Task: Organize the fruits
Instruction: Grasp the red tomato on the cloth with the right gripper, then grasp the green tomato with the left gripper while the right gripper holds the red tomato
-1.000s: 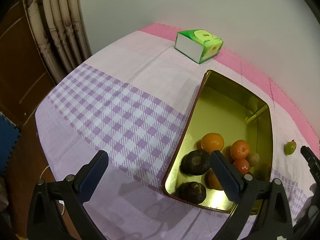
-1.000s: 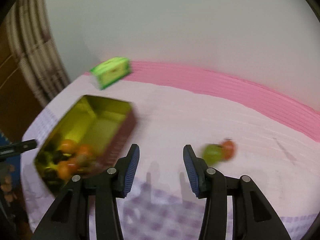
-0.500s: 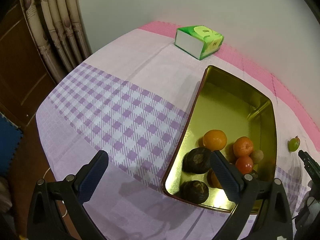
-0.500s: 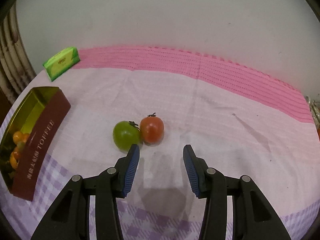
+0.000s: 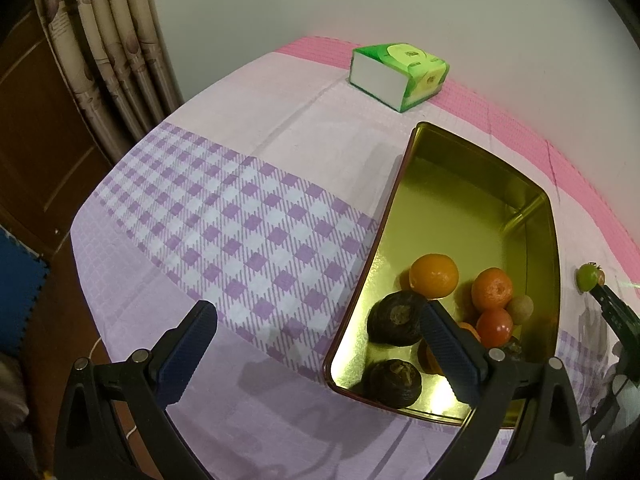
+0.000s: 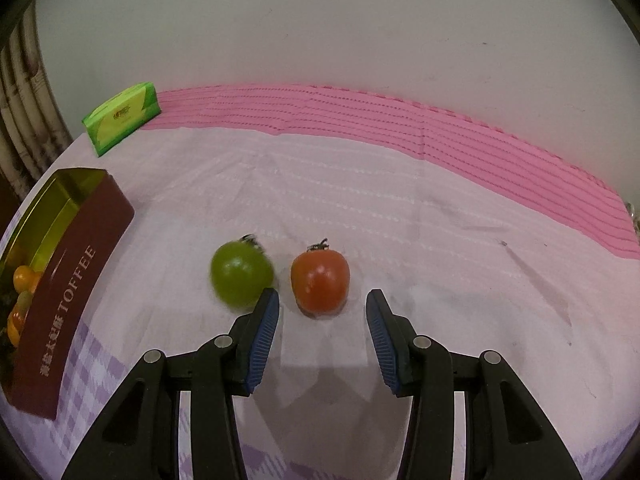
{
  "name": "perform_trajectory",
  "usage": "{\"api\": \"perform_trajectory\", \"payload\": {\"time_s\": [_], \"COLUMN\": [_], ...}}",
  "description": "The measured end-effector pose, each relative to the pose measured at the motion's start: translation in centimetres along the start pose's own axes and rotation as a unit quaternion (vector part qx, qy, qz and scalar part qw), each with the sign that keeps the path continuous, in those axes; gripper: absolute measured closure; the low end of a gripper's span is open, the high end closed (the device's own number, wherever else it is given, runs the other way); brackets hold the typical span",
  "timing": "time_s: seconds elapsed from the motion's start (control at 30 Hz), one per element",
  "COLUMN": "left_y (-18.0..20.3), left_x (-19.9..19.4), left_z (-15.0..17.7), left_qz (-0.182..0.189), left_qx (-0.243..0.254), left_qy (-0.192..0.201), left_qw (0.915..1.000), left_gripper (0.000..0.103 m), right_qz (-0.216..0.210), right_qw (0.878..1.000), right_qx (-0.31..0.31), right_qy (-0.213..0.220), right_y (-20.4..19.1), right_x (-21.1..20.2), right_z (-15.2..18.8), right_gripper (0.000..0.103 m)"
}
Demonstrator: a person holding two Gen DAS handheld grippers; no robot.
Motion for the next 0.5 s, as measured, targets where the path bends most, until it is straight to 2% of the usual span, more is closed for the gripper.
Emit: {"api": "perform_trajectory", "payload": {"time_s": [0.27, 0.4, 0.5], "left_y": [0.3, 0.6, 1.0], "left_x": [-0.1, -0.1, -0.3], "left_z": [-0.1, -0.1, -0.2], "left_qz": [0.000, -0.001, 0.001], "left_qx": [0.006, 0.007, 0.011], "left_qy": [0.008, 0.010, 0.013], "left_qw": [0.9999, 0.9999, 0.9999], "left_gripper": [0.003, 0.003, 0.003], "right_qz": [0.009, 0.013, 0.014], "right_qw": [1.000, 1.000, 1.000], "right_qx": [-0.003, -0.002, 0.001], "right_qy": [0.008, 0.014, 0.019], "right_y": [-0.2, -0.1, 0.0], "right_x": [1.0, 1.2, 1.3], "right_z": [-0.3, -0.5, -0.6], "right_gripper": [0.058, 0.068, 0.070]}}
Point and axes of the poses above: each gripper's, at about its wrist camera, not at the fingertips, and x roughly the way its jaws point, y to its right, z to its underside, the point moved 5 cm from there along x, roughly the way its jaws point, and after that the axes turned 9 degrees about -x, right-handed, at the moved point
